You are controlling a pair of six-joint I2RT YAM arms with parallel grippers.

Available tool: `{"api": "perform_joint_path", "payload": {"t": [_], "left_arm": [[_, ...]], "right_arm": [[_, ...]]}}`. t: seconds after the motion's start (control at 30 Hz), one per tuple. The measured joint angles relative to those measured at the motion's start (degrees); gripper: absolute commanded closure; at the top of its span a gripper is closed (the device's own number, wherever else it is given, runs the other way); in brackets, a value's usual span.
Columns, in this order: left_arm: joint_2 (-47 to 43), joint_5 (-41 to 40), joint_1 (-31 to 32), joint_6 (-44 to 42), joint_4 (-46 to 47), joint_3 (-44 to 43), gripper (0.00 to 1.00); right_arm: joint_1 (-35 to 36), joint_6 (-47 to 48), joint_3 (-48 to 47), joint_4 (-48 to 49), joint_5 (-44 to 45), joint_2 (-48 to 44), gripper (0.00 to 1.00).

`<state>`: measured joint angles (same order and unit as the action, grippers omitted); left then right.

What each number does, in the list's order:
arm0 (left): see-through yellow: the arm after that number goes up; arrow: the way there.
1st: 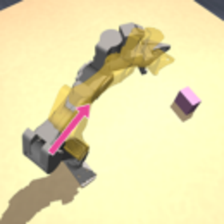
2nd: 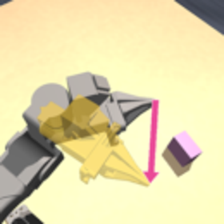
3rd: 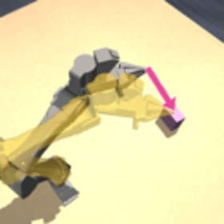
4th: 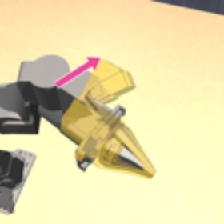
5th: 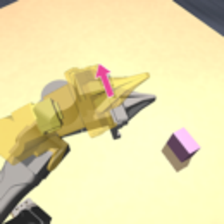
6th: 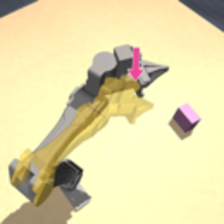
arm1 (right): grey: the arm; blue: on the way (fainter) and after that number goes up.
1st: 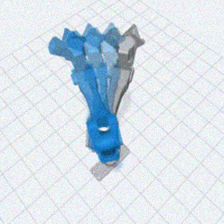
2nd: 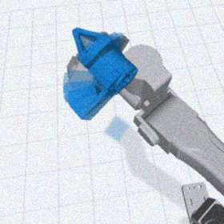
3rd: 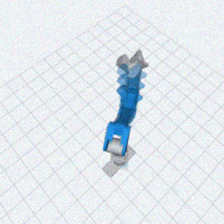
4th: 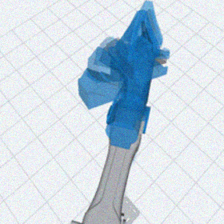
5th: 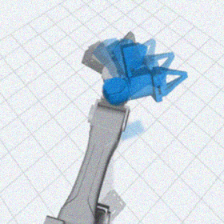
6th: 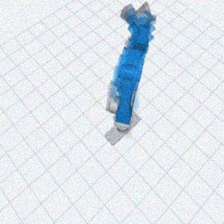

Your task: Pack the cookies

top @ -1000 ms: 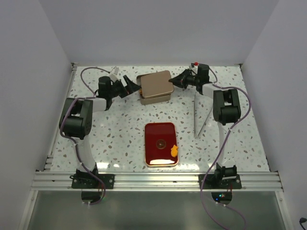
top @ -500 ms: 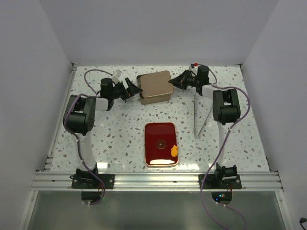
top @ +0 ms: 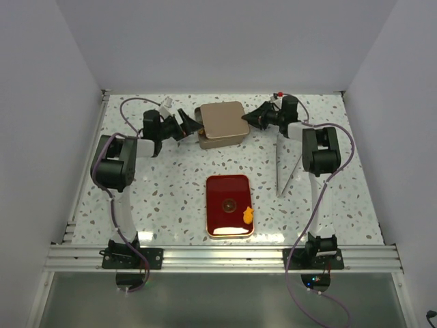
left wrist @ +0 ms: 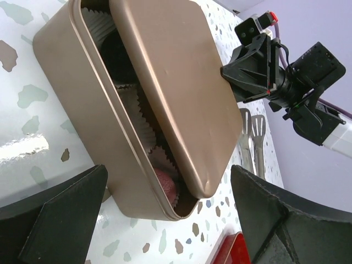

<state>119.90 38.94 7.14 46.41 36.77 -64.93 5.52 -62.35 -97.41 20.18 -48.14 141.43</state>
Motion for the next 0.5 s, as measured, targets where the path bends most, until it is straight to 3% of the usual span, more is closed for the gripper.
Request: {"api": "perform_joint_path", "payload": {"t": [0.33,0.5], "left_arm": [[2.29,-0.02,0.66,1.03,0.76,-2.29,0.00],[3.28,-0.35,1.62,1.01,0.68,-4.57,0.00]], "right_arm": [[-0.04,0.24,-3.58,-3.52,0.50,1.22,0.75],[0.24,1.18,-6.34,-7.02,1.53,1.92,0.66]]}}
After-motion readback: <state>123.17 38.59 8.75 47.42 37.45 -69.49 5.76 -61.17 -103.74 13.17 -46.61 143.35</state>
